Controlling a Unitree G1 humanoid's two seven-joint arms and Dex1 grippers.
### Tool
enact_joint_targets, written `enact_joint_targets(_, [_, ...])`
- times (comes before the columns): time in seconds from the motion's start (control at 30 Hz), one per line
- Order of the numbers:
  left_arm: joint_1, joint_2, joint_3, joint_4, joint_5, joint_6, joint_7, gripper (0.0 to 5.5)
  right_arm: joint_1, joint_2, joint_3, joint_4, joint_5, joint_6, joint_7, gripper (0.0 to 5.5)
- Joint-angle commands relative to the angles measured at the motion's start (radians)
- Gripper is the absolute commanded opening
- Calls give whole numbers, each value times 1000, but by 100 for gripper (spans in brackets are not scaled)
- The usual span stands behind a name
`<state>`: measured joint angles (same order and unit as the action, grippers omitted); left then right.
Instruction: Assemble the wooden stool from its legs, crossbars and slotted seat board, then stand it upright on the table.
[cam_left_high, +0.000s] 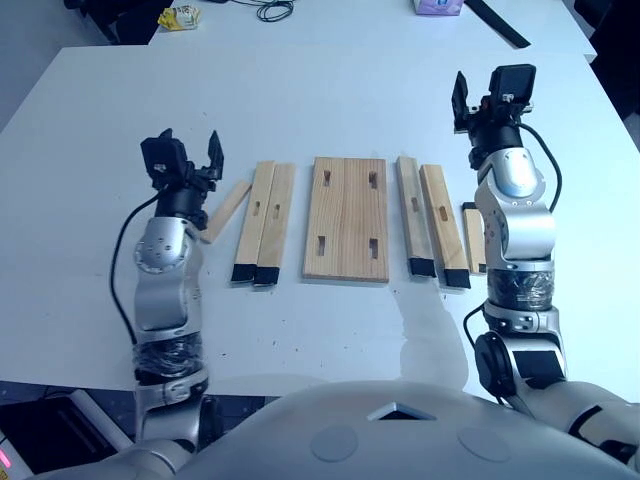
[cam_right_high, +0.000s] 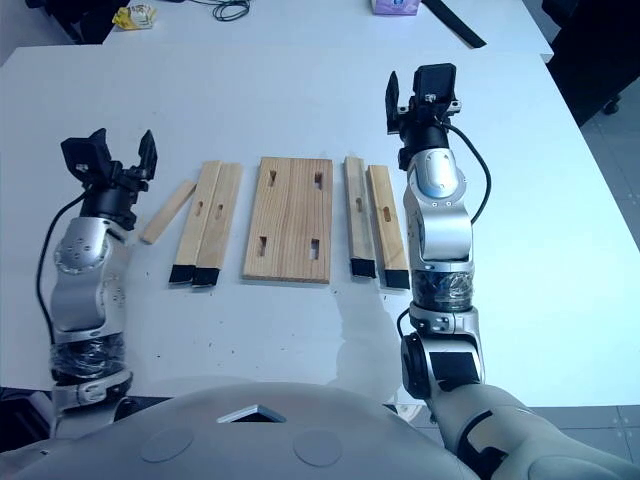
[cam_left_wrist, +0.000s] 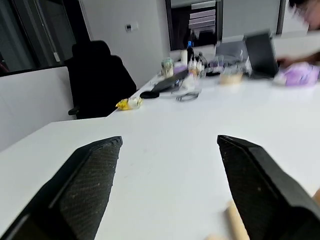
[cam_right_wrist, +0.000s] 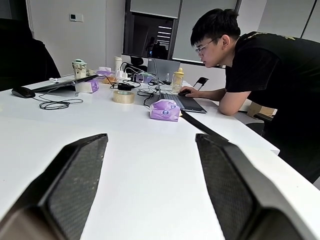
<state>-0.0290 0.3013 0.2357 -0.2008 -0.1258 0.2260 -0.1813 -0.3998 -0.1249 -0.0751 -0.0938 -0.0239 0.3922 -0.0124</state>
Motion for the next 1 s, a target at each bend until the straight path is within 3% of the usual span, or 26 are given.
enact_joint_targets(0.03, [-11, 87, 5, 94, -88, 37, -179, 353, 9, 2, -18, 2, 1, -3, -17, 322])
enact_joint_targets(0.2, [5, 163, -39, 191, -109, 31, -343, 353, 1, 15, -26, 19, 7, -4, -38, 322])
enact_joint_targets(0.6, [21, 316, -54, 309, -102, 21, -529, 353, 35, 10, -30, -6, 6, 0, -46, 322])
enact_joint_targets(1.0, [-35, 367, -119, 527, -26, -21, -599, 353, 38, 27, -33, -12, 4, 4, -65, 322])
